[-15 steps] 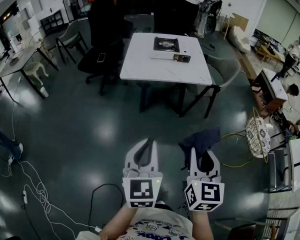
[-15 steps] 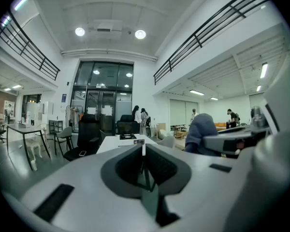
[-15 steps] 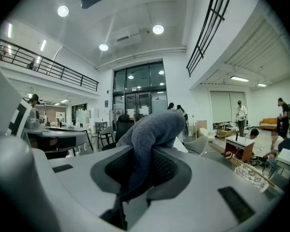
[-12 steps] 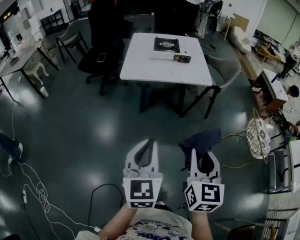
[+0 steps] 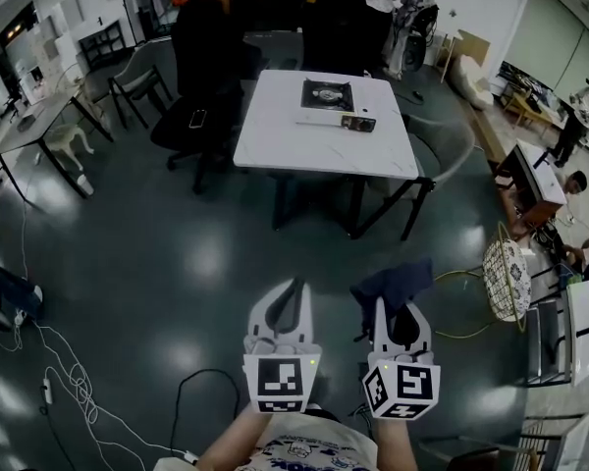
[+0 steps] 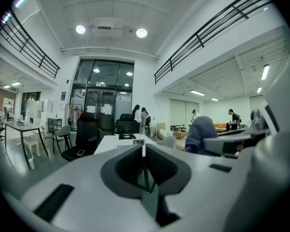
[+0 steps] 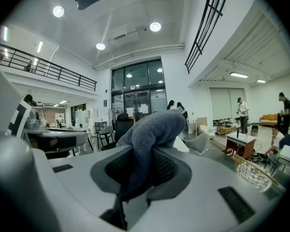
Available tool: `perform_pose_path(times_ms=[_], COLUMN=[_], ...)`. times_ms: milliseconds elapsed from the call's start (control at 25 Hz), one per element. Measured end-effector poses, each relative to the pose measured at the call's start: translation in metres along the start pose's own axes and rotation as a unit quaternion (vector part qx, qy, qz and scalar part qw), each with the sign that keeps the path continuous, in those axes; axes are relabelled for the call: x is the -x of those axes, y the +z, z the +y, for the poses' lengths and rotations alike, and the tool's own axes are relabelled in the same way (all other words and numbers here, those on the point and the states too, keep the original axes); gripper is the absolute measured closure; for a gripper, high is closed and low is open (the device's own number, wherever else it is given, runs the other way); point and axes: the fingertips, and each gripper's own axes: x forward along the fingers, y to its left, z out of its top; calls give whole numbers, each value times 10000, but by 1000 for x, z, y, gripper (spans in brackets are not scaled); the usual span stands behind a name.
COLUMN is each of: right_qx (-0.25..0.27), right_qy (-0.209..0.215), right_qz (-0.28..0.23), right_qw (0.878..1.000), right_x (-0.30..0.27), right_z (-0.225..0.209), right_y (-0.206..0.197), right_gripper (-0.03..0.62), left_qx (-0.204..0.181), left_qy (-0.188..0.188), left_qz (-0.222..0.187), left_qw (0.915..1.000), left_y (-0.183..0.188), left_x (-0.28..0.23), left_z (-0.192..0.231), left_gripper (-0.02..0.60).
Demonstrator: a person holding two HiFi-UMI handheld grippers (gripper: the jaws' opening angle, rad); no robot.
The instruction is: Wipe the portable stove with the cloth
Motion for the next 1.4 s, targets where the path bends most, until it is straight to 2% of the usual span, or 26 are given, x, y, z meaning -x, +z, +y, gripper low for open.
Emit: perform_pose_path(times_ms=[480, 680, 800, 1160, 1400], right_qx=[50, 9, -13, -24, -65], right_qy=[-47, -83, -87, -51, 60], right_qz=[-28, 17, 119, 253, 240], right_qw=[10000, 10000, 9999, 9997, 9997], right_x=[-67, -86, -95, -137, -188], right_z=[14, 20, 21, 5, -21], right_y=[21, 20, 16, 15, 26], right_gripper=[497, 497, 497, 497, 497], left_qx=[40, -26, 65, 90, 85], left_qy=[-110, -196, -208, -144, 48], left_qz=[-73, -66, 20, 151, 155], left_qw=[9999, 9998, 9998, 9997, 9998], left_y=[14, 14, 11, 5, 13], left_x=[-54, -70, -78, -118, -169], left_z=[45, 59, 63, 73, 81], left_gripper=[551, 551, 551, 551, 551])
